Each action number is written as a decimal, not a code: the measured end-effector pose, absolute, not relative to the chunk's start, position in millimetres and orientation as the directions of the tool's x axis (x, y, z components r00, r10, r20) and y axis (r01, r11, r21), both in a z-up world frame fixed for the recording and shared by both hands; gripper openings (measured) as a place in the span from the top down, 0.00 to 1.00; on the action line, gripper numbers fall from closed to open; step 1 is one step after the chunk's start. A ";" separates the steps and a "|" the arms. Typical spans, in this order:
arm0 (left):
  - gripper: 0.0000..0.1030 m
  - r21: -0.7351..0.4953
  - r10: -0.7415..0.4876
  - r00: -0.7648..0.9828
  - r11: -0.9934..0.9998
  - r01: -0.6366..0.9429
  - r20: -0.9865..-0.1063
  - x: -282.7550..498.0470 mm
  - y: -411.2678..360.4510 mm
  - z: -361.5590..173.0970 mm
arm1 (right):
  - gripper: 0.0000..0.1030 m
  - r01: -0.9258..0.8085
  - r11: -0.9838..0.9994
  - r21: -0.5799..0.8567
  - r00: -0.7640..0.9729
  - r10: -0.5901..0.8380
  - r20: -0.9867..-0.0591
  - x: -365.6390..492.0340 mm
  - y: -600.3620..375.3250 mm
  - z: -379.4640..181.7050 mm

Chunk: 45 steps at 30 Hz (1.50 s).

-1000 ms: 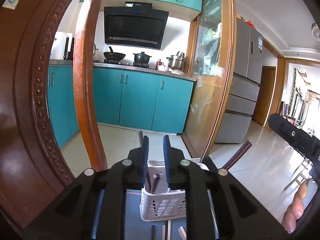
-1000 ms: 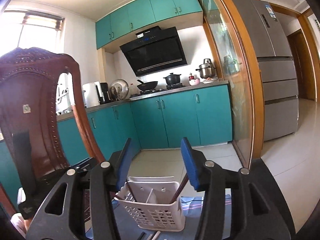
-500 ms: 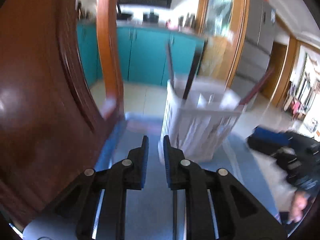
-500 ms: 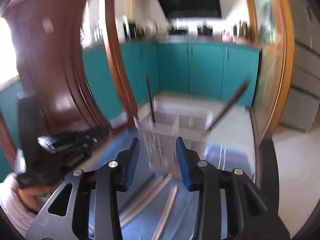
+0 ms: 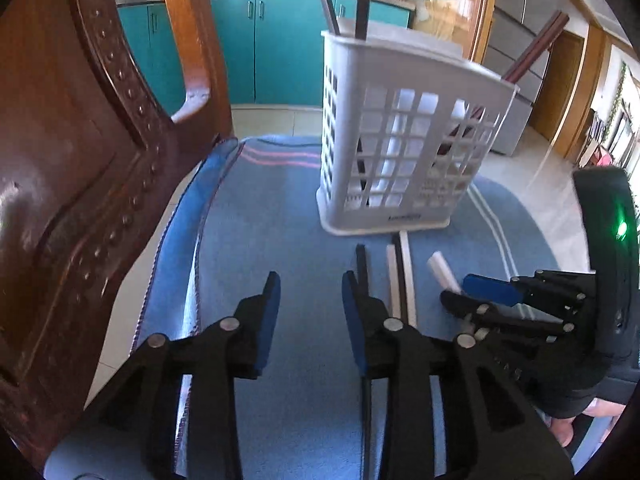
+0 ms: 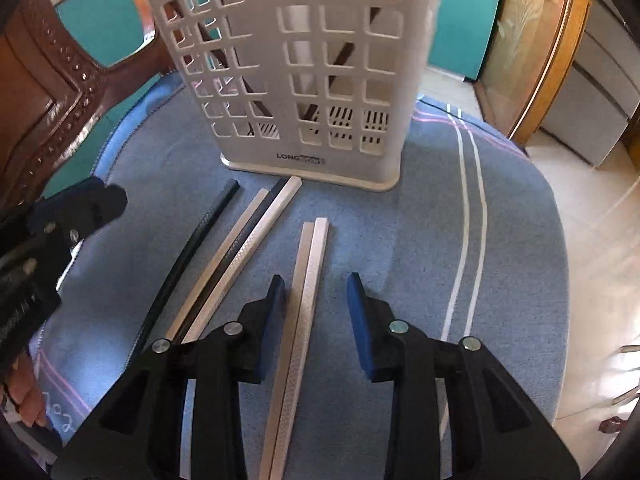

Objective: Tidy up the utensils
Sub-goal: 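Move both open tools back down to the remaining chopsticks, then position the left tool over a black chopstick while the right tool approaches a light wooden chopstick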

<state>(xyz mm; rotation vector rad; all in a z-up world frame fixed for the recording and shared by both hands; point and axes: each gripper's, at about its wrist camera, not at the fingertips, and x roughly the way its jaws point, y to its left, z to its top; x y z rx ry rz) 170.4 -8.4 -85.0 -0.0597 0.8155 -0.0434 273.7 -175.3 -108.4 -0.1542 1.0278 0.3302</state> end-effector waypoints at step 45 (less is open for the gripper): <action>0.53 -0.031 -0.075 0.604 0.996 0.082 -0.794 176.3 -38.7 -115.1 | 0.79 -0.264 0.964 0.031 0.496 0.164 -0.853 256.9 -203.5 -106.9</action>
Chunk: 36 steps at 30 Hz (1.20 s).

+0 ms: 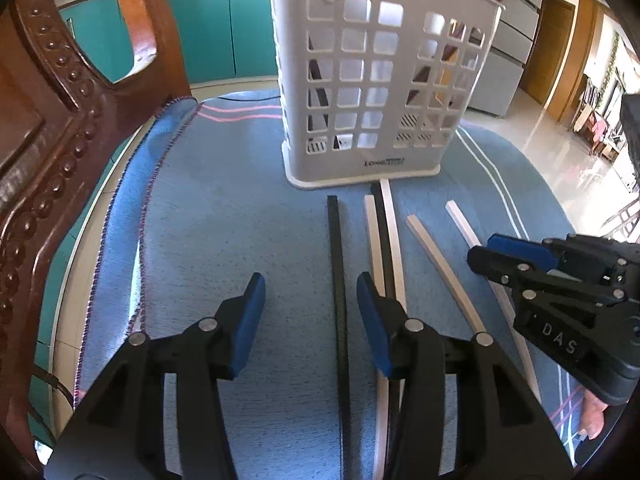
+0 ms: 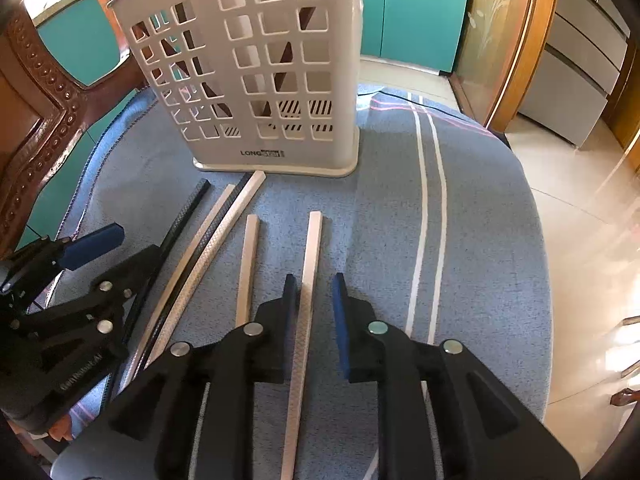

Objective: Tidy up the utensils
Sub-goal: 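Position the left tool over a black chopstick while the right tool approaches a light wooden chopstick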

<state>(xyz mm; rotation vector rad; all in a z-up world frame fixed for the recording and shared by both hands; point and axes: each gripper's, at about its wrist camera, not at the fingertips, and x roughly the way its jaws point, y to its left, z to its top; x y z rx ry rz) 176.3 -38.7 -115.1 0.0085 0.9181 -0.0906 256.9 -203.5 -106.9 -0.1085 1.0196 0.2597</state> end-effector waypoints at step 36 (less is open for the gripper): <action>0.59 0.017 -0.020 0.586 0.998 0.057 -0.810 183.1 -28.9 -119.0 | 0.65 -0.223 0.975 -0.016 0.516 0.104 -0.850 261.6 -204.4 -109.1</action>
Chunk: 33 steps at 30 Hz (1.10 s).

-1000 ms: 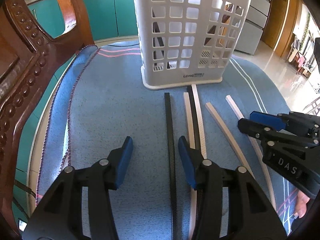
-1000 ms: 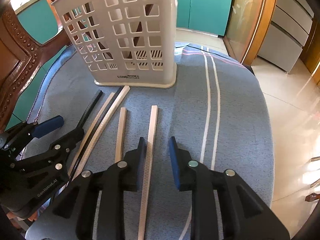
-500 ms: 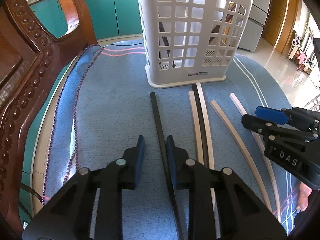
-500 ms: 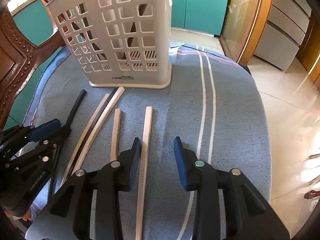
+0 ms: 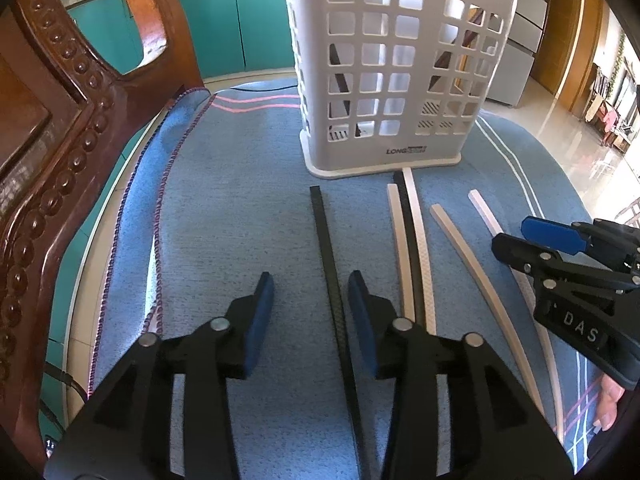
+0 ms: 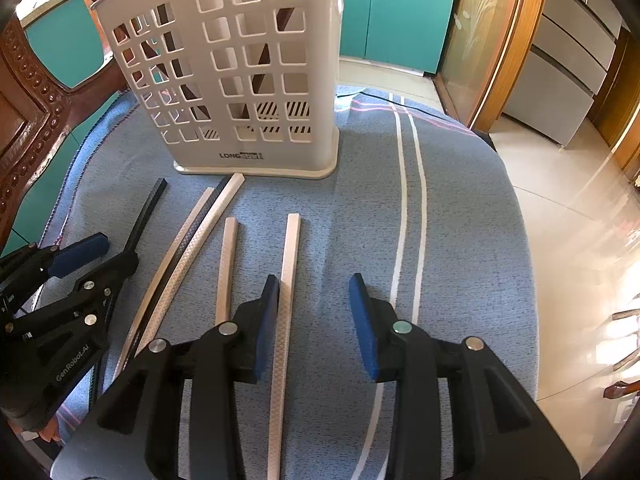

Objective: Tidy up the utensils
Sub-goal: 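Position the left tool over a black chopstick while the right tool approaches a light wooden chopstick, then close the left tool on the black chopstick while the right tool grasps the light wooden chopstick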

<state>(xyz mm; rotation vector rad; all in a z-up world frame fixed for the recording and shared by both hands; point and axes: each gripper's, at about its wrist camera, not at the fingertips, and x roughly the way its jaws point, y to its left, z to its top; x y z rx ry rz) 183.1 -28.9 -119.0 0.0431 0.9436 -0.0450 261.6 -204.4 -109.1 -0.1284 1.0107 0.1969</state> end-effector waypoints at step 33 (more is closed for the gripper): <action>0.68 -0.046 -0.104 0.543 0.992 0.119 -0.833 208.9 -34.6 -121.4 | 0.58 -0.215 0.976 -0.037 0.527 0.084 -0.846 262.1 -198.7 -111.1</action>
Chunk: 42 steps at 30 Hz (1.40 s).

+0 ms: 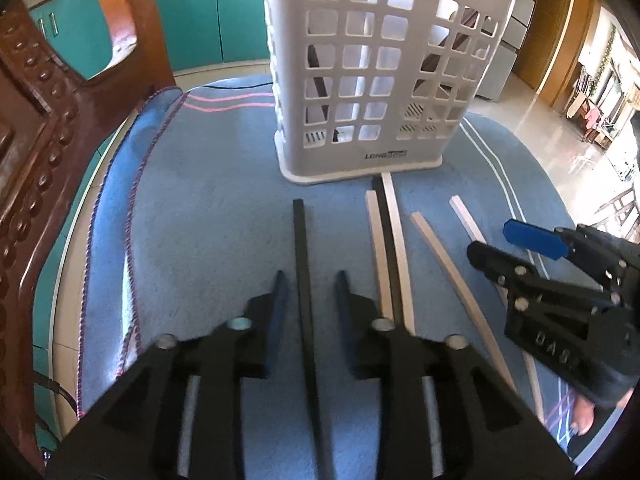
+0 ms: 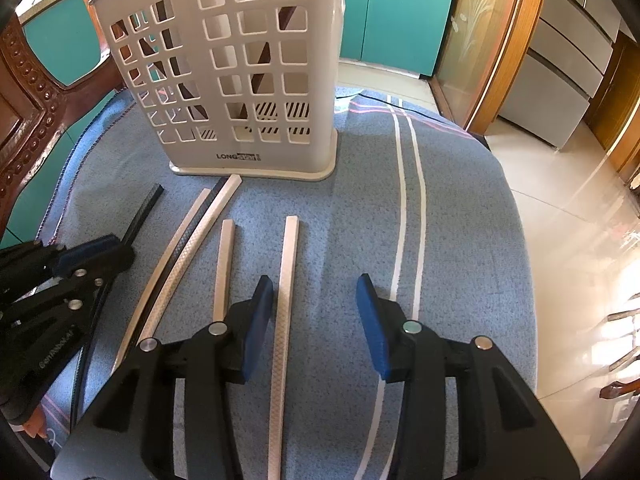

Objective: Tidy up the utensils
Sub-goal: 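Close the left tool on the black chopstick while the right tool grasps the light wooden chopstick, then lift both held chopsticks upright into the white basket and open both tools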

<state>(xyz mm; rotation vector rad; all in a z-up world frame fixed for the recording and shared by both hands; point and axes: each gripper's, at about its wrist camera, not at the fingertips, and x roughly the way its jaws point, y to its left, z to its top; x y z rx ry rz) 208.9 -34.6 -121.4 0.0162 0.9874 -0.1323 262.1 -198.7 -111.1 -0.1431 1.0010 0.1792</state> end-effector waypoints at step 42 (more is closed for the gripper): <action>0.93 -0.131 -0.167 0.762 0.985 0.108 -0.625 189.6 -1.1 -52.3 | 0.94 -0.359 0.886 0.294 0.923 0.384 -0.032 202.8 -259.7 154.9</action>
